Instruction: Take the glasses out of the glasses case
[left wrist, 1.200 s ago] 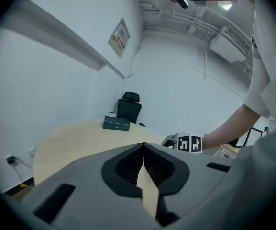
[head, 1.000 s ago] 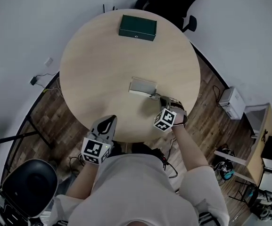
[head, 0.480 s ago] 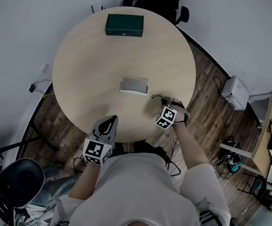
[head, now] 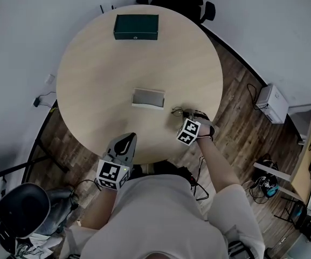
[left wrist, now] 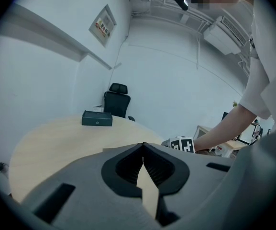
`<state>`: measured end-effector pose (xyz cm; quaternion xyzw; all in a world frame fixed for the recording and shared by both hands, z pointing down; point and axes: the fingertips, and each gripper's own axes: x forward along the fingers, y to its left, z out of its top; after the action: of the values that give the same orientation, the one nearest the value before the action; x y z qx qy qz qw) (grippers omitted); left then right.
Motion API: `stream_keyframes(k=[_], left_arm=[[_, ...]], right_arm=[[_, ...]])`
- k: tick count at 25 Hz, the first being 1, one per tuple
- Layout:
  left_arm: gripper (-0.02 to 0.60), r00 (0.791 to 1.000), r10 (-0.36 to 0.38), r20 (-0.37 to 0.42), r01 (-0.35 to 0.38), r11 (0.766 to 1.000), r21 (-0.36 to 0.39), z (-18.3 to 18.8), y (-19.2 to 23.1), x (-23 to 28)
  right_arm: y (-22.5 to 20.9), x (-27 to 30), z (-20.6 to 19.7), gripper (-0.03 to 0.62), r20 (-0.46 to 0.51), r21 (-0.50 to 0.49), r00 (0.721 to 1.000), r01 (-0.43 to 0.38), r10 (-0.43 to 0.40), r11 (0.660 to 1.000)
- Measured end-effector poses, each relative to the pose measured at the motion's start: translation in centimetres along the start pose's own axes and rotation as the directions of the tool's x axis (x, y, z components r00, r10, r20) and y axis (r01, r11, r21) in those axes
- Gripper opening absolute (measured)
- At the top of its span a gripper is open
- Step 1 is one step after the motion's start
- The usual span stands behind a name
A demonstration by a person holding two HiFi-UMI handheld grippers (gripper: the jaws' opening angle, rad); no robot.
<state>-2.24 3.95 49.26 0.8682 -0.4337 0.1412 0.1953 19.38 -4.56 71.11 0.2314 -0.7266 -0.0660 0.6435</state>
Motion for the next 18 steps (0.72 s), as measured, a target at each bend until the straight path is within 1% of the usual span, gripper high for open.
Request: stream_keyframes(k=[3, 10, 18], left_arm=[[0.009, 1.0, 0.002, -0.004, -0.002, 1.0, -0.003, -0.1, -0.2, 0.7], [0.009, 1.0, 0.012, -0.014, -0.012, 1.0, -0.01, 0.1, 0.3, 1.6], [0.009, 1.0, 0.017, -0.017, -0.017, 1.0, -0.008, 0.5, 1.0, 2.0]], right_arm=[[-0.4, 0.3, 0.2, 0.018, 0.012, 0.0, 1.0, -0.021, 0.021, 1.0], [-0.9, 1.0, 0.6, 0.018, 0.015, -0.006, 0.999, -0.035, 0.035, 0.999], [-1.2, 1.4, 0.6, 0.018, 0.017, 0.004, 0.999, -0.03, 0.03, 1.0]])
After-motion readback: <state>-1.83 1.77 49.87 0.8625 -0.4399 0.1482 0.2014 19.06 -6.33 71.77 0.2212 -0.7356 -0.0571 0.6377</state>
